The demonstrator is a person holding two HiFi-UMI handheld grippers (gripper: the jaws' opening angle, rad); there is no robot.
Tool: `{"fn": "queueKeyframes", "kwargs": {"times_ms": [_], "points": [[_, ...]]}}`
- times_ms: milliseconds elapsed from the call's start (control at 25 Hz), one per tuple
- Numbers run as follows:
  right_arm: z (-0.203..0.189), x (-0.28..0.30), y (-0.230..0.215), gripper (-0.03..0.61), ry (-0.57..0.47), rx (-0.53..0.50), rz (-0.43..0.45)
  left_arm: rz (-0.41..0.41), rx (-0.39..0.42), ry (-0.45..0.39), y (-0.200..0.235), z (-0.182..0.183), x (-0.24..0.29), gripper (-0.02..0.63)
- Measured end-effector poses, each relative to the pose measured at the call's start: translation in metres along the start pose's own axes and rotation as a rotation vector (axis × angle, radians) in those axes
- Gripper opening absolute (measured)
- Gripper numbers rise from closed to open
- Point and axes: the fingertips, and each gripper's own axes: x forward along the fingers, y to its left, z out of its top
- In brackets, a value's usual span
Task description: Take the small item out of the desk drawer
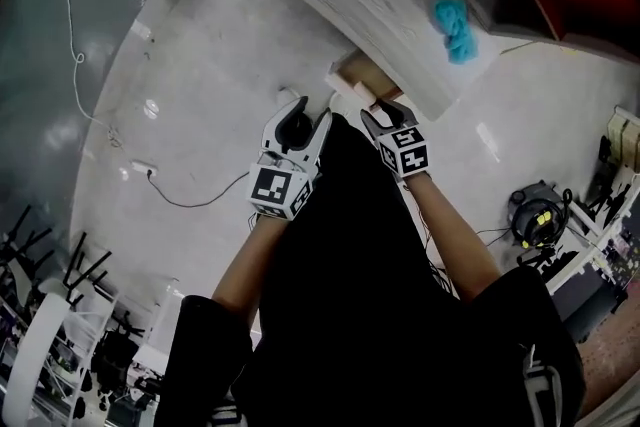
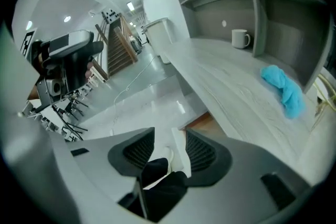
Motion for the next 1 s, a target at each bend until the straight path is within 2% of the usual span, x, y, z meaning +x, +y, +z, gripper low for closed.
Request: {"fn": "queueKeyframes", "kwargs": {"times_ms": [360,560,800,1000], "points": [[-0.028,0.070,-0.017,0.176,0.145,-0.072,-0.021,0.034,-0.070,0.014,0.046,-0.030,-0.001,0.150],[-0.051,0.105,-0.040,0.176,0.238,-0.085,-0.052,0.006,-0.089,0.031,0.050,-0.045,-0.002,0.141],[-0.081,0.139,-0.054,0.176,0.354,-0.111,-0.077,0.043,-0.150,-0.017,0.062,-0.043,0.001,0.065],[-0.094,0.160,-0.061,0.179,0.378,-0.126,-0.087,0.020,-0.167,-0.038,0.058,-0.047,0.005,0.041]]}}
